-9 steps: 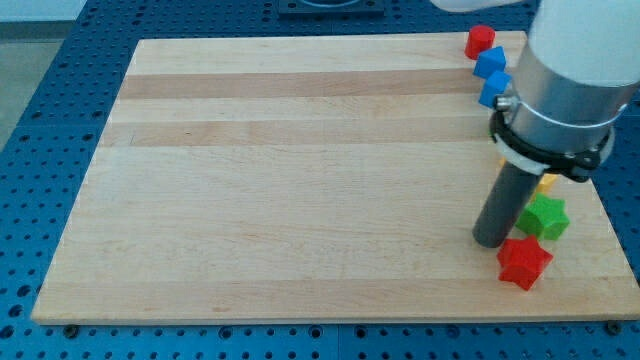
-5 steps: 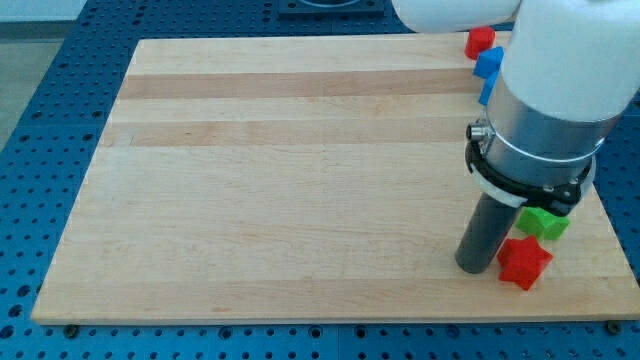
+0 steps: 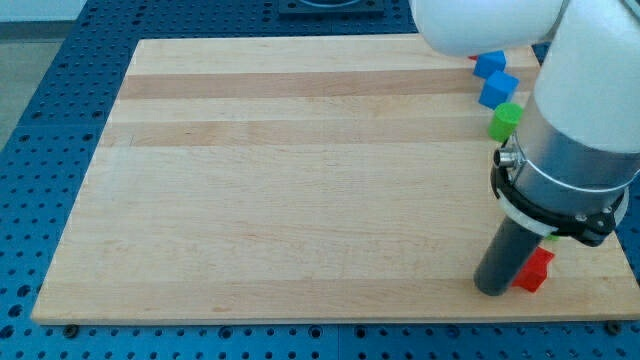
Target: Slide the red star right a bit
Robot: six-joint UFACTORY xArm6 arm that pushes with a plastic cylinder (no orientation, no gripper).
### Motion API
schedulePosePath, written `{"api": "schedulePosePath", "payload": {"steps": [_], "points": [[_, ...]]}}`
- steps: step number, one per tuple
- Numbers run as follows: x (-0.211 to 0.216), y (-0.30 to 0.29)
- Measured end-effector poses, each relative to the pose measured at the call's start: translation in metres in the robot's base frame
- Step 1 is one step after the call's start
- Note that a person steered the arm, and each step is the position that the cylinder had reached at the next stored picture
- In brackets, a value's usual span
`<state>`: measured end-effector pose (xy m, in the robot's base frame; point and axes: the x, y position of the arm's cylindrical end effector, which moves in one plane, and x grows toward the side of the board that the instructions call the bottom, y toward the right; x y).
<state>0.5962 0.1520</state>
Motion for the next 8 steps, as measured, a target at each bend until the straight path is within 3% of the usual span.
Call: {"api": "schedulePosePath", "payload": {"steps": [8], "points": [[-0.013,0.031]]}}
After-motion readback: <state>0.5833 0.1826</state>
